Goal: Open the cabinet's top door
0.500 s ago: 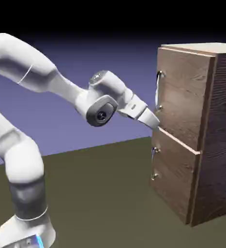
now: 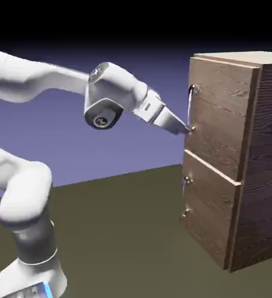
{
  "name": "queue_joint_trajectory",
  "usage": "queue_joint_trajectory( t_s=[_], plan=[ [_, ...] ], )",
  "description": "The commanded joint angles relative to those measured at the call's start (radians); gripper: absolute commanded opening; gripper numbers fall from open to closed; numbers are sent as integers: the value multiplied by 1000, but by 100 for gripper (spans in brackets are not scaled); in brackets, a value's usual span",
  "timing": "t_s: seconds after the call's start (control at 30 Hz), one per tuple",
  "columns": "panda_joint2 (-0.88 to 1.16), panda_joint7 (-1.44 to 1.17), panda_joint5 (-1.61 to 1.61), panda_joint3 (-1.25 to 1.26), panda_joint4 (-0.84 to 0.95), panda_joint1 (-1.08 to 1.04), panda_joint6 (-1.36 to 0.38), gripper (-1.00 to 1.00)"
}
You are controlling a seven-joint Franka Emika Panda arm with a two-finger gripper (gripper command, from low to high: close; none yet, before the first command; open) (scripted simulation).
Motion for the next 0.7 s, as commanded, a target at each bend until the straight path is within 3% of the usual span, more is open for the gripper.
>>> queue_joint_trajectory(
  t_s=[0.0,0.67],
  plan=[
    [-17,-21,44,20,3,-19,-8,100],
    [-347,-451,914,421,64,-401,-171,100]
  ],
)
